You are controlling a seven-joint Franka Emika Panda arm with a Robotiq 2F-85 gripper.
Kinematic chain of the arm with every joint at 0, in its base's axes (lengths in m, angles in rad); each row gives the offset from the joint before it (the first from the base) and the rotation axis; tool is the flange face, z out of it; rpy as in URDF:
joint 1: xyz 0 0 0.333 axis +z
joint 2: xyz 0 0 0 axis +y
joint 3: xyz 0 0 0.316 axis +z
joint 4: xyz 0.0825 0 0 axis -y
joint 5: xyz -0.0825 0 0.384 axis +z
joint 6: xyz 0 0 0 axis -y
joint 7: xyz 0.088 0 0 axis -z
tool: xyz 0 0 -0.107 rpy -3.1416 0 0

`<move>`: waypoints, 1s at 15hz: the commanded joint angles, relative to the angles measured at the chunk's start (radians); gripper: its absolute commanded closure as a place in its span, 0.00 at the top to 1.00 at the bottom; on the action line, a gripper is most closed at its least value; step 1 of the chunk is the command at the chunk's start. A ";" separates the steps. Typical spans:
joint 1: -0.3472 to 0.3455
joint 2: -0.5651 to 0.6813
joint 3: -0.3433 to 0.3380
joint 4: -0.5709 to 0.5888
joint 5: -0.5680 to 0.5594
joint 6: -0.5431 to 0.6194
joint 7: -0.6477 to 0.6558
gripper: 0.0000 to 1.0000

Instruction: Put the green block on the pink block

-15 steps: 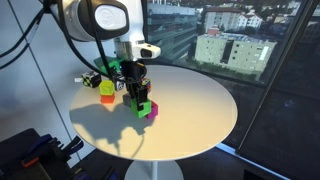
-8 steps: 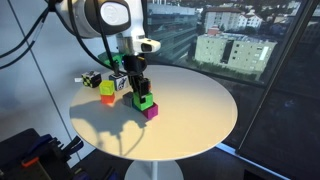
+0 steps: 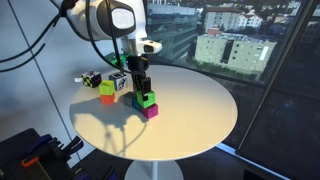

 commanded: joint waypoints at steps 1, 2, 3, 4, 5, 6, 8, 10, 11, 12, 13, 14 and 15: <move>0.025 0.048 -0.007 0.052 -0.023 -0.003 0.048 0.32; 0.030 0.058 -0.008 0.059 -0.022 -0.002 0.052 0.32; 0.036 0.066 -0.009 0.067 -0.021 -0.001 0.053 0.32; 0.041 0.074 -0.010 0.073 -0.020 0.000 0.055 0.32; 0.046 0.081 -0.010 0.079 -0.019 0.001 0.057 0.32; 0.051 0.088 -0.012 0.086 -0.019 0.002 0.059 0.32; 0.058 0.100 -0.012 0.094 -0.014 0.005 0.056 0.32; 0.065 0.109 -0.014 0.101 -0.014 0.011 0.055 0.32; 0.068 0.113 -0.014 0.104 -0.012 0.015 0.052 0.32; 0.070 0.116 -0.014 0.105 -0.009 0.018 0.051 0.32; 0.073 0.118 -0.014 0.105 -0.007 0.023 0.049 0.32; 0.075 0.120 -0.013 0.105 -0.004 0.028 0.046 0.32; 0.078 0.123 -0.014 0.104 -0.004 0.032 0.045 0.32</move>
